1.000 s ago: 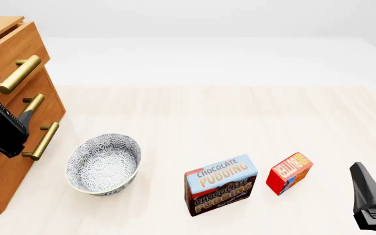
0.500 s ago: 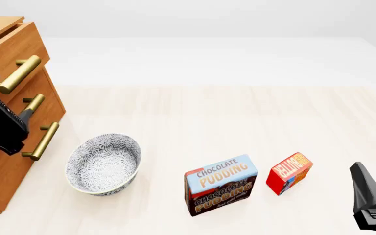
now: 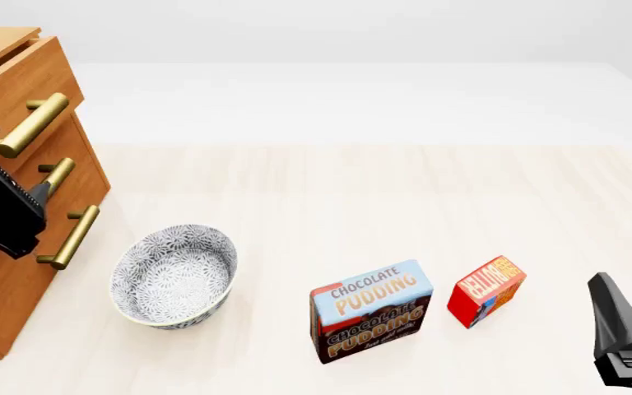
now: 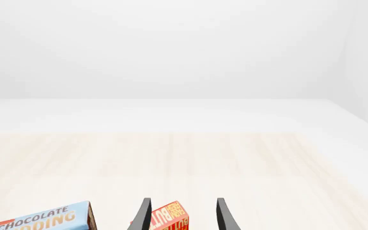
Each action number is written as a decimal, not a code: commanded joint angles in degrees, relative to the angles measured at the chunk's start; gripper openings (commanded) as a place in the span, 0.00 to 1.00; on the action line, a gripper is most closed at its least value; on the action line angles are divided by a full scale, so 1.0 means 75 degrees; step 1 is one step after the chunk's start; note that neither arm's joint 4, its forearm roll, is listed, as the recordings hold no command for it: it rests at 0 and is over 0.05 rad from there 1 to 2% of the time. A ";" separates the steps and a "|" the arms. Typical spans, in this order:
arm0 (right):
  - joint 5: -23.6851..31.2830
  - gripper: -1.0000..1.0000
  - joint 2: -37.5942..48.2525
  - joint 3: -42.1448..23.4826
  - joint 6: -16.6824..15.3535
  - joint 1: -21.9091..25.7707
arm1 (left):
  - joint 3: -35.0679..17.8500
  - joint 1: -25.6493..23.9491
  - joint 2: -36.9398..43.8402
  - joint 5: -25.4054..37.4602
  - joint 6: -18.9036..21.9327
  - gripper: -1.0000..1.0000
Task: Put the butter at the back in the top drawer of the cabinet and close it.
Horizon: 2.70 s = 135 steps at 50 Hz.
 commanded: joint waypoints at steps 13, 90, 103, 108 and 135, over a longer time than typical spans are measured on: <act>0.0000 1.00 0.0000 0.0000 0.0000 0.0000 | -0.0053 0.0067 0.0325 -0.0208 0.0027 1.00; 0.0000 1.00 0.0000 0.0000 0.0000 0.0000 | -0.0183 0.0381 0.0910 -0.0640 -0.0026 1.00; 0.0000 1.00 0.0000 0.0000 0.0000 0.0000 | -0.0263 0.0262 0.1005 -0.0722 -0.0033 0.00; 0.0000 1.00 0.0000 0.0000 0.0000 0.0000 | -0.0286 0.0245 0.1037 -0.0720 -0.0039 0.00; 0.0000 1.00 0.0000 0.0000 0.0000 0.0000 | -0.0366 0.0177 0.0937 -0.0593 -0.0078 0.00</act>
